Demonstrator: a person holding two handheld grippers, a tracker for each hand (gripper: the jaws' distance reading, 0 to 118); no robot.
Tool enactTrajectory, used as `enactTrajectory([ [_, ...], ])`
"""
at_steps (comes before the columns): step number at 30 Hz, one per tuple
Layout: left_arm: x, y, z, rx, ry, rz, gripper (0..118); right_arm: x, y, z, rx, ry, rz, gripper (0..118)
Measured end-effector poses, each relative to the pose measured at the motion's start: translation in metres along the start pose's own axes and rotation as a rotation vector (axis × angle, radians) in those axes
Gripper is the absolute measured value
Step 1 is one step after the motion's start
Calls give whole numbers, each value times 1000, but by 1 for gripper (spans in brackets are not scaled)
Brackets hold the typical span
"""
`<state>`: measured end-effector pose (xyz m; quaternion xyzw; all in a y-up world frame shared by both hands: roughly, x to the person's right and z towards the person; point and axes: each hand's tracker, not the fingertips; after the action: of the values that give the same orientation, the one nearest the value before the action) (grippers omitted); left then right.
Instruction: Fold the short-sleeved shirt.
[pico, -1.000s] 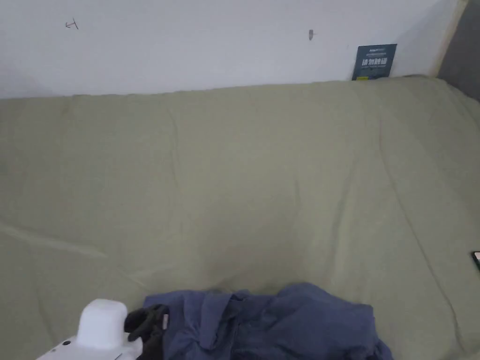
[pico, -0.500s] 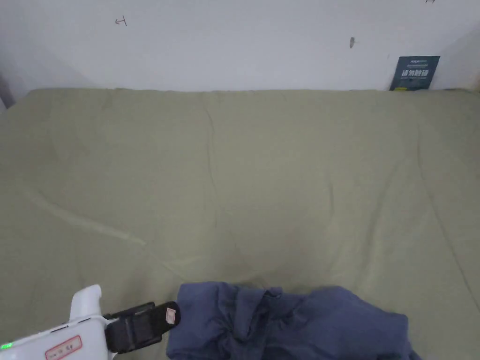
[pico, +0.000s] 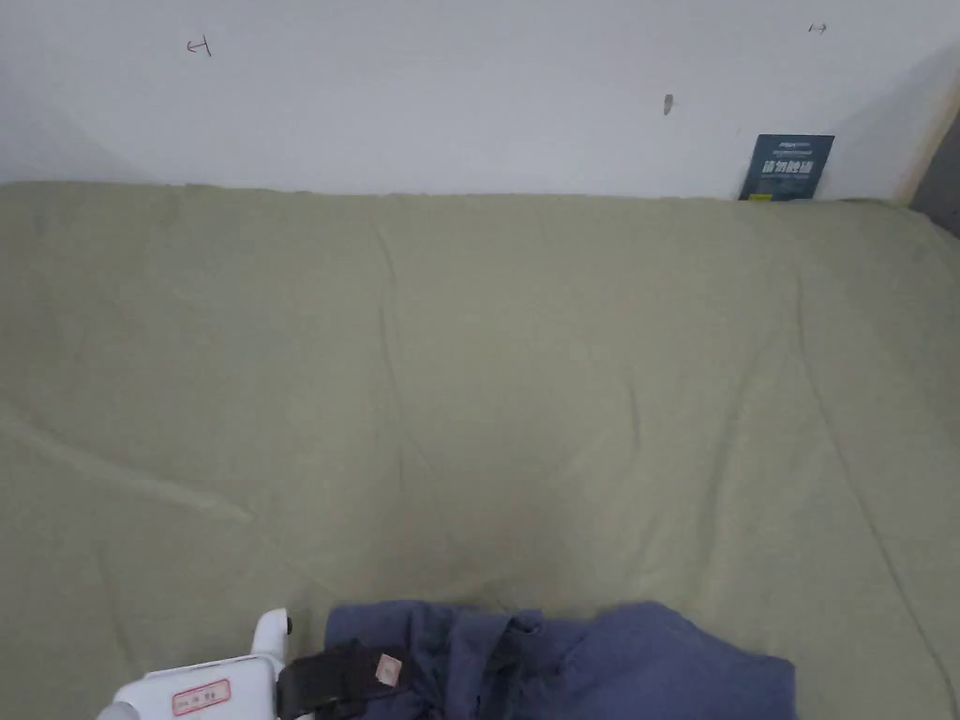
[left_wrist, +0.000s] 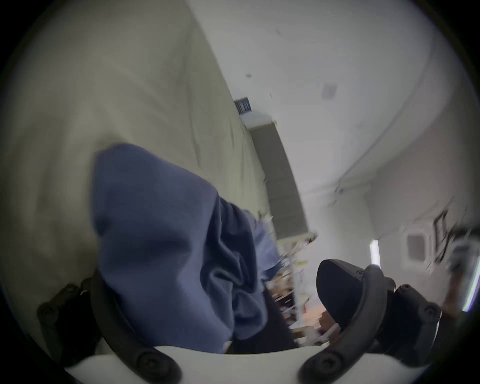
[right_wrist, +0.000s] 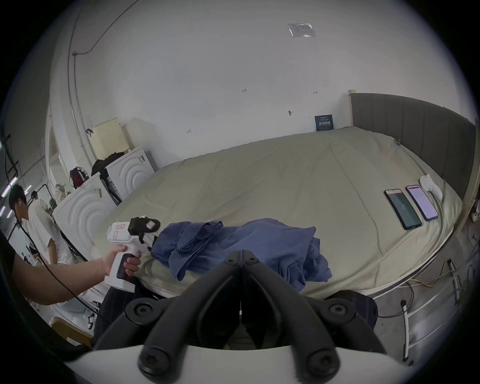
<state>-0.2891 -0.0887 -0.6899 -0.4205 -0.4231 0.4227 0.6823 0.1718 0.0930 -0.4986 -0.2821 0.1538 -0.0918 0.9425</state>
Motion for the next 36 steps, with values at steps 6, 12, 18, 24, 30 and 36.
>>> enactTrajectory([
  [6, 22, 6, 5, 20, 234, 37, 61, -6, 3, -1, 0, -3, 10, 0],
  [12, 33, -4, 13, 133, 403, 122, 15, -10, -3, -10, -31, 16, 20, 0],
  [18, 64, 3, 77, 347, 470, 52, 15, -12, -6, -9, -20, 35, 9, 0],
  [24, 112, 12, 108, 334, 870, -144, 15, -9, -10, -11, -29, 53, 9, 0],
  [30, 182, 6, 17, 223, 871, -438, 15, -6, -14, -12, -32, 67, 3, 0],
  [36, 196, -26, -128, 0, 945, -604, 15, 2, -18, 2, -4, 51, 3, 0],
])
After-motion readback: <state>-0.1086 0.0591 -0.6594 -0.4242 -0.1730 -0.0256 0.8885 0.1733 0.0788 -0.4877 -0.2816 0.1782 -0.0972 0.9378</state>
